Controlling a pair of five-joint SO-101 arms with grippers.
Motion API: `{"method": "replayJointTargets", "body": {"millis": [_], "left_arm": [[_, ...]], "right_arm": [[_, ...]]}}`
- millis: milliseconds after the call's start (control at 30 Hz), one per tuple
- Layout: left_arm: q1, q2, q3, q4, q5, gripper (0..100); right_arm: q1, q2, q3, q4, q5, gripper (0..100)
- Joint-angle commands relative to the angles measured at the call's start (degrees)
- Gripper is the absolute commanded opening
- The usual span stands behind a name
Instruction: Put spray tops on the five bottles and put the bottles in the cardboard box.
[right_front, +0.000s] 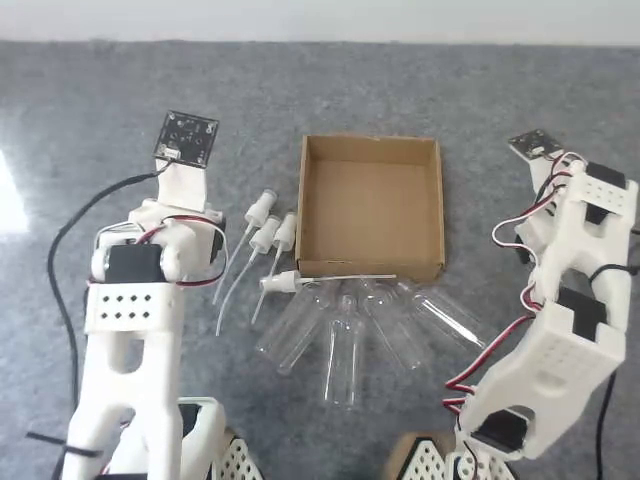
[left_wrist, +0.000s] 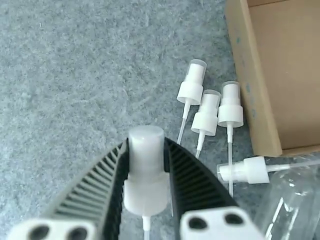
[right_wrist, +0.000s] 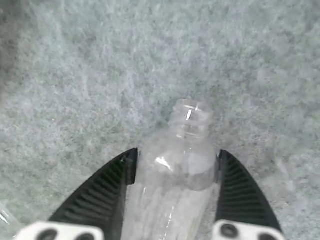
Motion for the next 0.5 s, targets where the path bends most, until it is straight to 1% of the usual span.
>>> {"method": "replayJointTargets", "body": {"millis": [0,67,100,233,333,467], "left_arm": [[0.0,-2.46,-0.48,0.26,0.88,1],[-0.09,-2.55,-1.36,0.0,0.88,1],[-0.09,-2.55,-2.42,0.18,0.88,1],[0.0,-2.55,-7.52,0.44,1.32,1],[0.0,-2.55,-13.05,2.9,6.59,1],[0.35,-2.55,-22.2,8.35,11.43,1]], "right_arm": [[0.48,-1.45,-4.66,0.13,-0.18,7.7],[0.48,-4.0,-6.51,0.22,-3.08,1.9],[0.22,-6.02,-6.95,0.66,-4.57,0.6],[-3.47,-16.84,-6.86,3.38,-9.23,0.6],[-9.1,-26.15,-4.13,3.12,-13.89,0.6],[-20.44,-38.73,2.64,0.48,-19.43,0.6]]}}
